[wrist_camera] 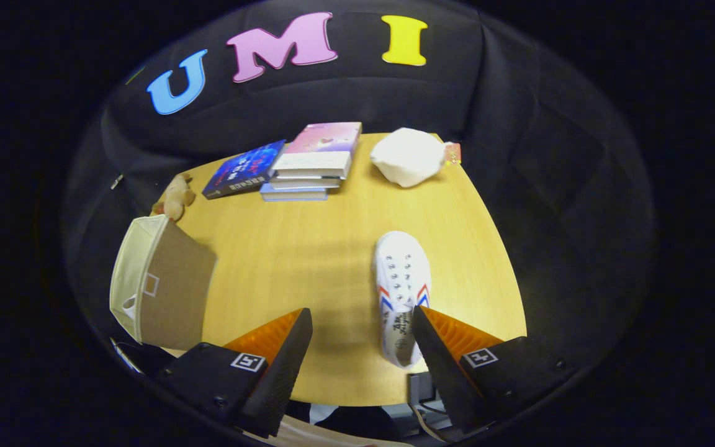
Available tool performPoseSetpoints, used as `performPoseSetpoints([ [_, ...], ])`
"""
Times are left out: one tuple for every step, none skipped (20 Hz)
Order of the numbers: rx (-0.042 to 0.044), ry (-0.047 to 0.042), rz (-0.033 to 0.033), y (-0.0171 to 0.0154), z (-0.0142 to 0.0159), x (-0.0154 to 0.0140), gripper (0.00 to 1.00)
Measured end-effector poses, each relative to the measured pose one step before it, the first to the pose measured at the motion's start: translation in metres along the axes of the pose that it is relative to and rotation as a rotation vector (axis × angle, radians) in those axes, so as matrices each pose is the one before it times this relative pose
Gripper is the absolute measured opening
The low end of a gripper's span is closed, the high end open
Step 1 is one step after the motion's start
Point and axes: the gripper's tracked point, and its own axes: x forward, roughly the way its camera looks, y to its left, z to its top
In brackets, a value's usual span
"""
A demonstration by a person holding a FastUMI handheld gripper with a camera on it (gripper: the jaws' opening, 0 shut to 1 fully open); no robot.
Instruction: Open the storage box then place both shoes into the box .Put the left shoe in first, then the right shoe, with the right side of both shoes facing outward in a uniform manner.
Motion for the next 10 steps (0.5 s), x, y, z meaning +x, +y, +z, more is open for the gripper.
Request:
performPoseSetpoints([
  [0.01392, 0.01603, -0.01145, -0.01388, -0.00482, 0.00867, 0.99],
  [0.01172, 0.0187, -0.01581, -0.01362, -0.00492, 0.00998, 0.99],
  [0.00889, 0.02114, -0.01278, -0.01236, -0.00635, 0.01071, 0.99],
  [0.00404, 0.02071, -0.01477, -0.01191, -0.00575, 0.01116, 0.99],
  [-0.00009, 0.02361, -0.0181, -0.01078, -0.00499, 0.01034, 0.99],
  [-0.00042, 0.02034, -0.01707, -0.00901, -0.00374, 0.01036, 0.99],
  [0.00495, 0.01457, -0.00785, -0.00187, -0.00257, 0.00687, 0.99],
  [0.00695, 0.01346, 0.00033, -0.00233, -0.00074, 0.00829, 0.99],
  [0.00604, 0.01493, 0.00296, -0.00013, -0.00243, 0.00756, 0.99],
  [0.00516, 0.01175, 0.00445, 0.00072, -0.00075, 0.00654, 0.99],
])
